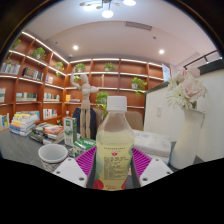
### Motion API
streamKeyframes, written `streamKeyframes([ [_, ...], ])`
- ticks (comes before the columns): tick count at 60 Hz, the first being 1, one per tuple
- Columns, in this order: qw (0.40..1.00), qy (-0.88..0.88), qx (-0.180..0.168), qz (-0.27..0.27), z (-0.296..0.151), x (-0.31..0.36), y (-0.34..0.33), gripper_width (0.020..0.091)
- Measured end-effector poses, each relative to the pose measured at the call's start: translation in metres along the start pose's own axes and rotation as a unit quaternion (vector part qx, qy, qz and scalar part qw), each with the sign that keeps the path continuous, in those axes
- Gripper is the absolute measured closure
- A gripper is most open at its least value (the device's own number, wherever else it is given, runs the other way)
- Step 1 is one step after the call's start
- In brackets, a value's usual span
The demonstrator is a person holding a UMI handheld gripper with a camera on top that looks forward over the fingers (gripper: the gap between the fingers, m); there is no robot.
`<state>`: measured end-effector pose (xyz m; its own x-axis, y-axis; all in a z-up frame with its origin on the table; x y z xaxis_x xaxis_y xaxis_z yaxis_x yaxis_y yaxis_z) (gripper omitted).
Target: Pour water
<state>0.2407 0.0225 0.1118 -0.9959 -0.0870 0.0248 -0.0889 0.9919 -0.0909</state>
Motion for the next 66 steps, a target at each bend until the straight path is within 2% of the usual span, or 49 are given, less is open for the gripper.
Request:
streamKeyframes([
  [3,1.0,-0.002,0.018,0.009,0.005,-0.001,-0.001,0.0501],
  [7,1.0,0.004,0.03,0.008,0.008,0.001,-0.009,0.0365],
  [10,0.999,0.012,0.03,0.004,0.008,0.003,-0.019,0.0324],
  [25,0.998,0.025,0.03,0.046,-0.002,0.014,-0.106,0.0315],
  [34,0.996,0.04,0.042,0.073,-0.007,0.021,-0.158,0.0313],
  [46,0.996,0.035,0.048,0.069,-0.011,0.035,-0.193,0.0311],
  [58,0.997,0.045,0.034,0.053,-0.023,0.047,-0.213,0.0309],
  [66,0.997,0.038,0.024,0.067,-0.028,0.046,-0.218,0.031],
])
Point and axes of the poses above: the point between the fingertips, and its own axes, seen from behind it with the camera up: x to the left, z down, y forward, the way the camera looks, the point moved 9 cm from there along -y, backward, against the way the camera looks, and after that the axes turned 5 degrees about y, right-handed, at the moved point
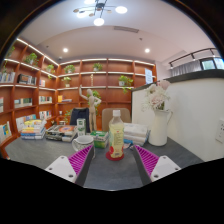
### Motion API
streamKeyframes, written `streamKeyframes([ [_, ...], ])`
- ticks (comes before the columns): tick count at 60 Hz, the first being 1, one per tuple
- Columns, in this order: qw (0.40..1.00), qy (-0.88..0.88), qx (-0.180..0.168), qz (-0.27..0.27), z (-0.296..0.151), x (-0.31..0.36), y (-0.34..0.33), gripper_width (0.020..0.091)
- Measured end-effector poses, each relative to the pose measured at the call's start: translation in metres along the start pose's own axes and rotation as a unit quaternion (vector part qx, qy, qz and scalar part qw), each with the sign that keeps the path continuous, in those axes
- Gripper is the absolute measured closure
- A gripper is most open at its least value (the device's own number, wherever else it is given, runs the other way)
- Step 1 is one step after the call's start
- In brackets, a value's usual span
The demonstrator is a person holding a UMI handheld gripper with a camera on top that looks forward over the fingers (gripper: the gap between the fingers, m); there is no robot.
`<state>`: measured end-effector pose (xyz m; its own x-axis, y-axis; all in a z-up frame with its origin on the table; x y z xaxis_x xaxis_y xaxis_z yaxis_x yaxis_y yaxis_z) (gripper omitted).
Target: Pour water
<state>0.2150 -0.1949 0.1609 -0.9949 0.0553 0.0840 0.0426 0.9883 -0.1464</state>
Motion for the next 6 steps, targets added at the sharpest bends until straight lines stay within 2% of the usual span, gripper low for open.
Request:
streamKeyframes([
  [6,1.0,-0.008,-0.008,0.009,-0.0024,-0.0013,-0.0023,0.031],
])
Point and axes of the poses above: the point between the fingertips, and its own axes, seen from behind it with the camera up: x to the left, z down, y forward, the way the camera looks, the point moved 9 cm from there along -y, backward, against the way the camera looks, and after that the axes turned 5 degrees about y, right-handed, at the moved point
